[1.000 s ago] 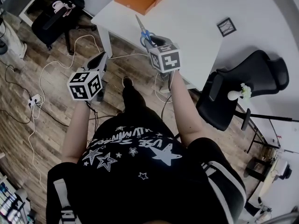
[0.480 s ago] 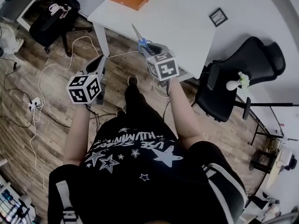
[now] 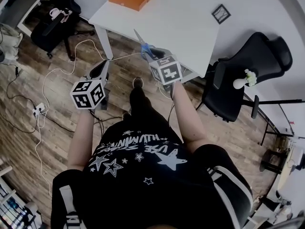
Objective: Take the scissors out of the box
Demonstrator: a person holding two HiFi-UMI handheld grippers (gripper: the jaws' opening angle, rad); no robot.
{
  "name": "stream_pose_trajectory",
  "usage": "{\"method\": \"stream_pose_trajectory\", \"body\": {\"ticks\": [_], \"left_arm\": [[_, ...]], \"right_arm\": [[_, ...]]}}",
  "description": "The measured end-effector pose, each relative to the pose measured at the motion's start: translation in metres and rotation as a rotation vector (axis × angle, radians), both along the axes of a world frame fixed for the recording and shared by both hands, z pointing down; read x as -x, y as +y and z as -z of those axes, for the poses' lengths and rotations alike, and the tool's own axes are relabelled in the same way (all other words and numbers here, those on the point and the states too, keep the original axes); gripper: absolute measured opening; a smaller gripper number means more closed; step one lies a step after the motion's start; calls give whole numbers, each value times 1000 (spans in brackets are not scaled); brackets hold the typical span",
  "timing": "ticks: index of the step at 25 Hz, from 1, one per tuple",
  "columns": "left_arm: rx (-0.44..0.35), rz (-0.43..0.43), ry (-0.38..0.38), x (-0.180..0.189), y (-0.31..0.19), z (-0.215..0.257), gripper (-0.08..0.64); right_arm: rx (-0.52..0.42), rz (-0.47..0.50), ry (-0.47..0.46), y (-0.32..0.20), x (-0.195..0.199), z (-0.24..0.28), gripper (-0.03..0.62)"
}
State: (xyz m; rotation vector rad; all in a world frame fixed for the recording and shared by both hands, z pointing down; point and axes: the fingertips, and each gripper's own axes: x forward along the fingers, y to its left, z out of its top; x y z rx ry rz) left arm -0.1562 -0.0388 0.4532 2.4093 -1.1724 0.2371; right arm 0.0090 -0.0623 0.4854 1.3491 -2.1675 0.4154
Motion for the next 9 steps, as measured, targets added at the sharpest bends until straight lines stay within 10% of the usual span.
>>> {"method": "stream_pose_trajectory", "body": {"ticks": [9], "left_arm": [[-4, 7, 2, 18, -4, 1, 18]], "right_arm": [[-2, 7, 20, 0, 16, -1, 106]]}}
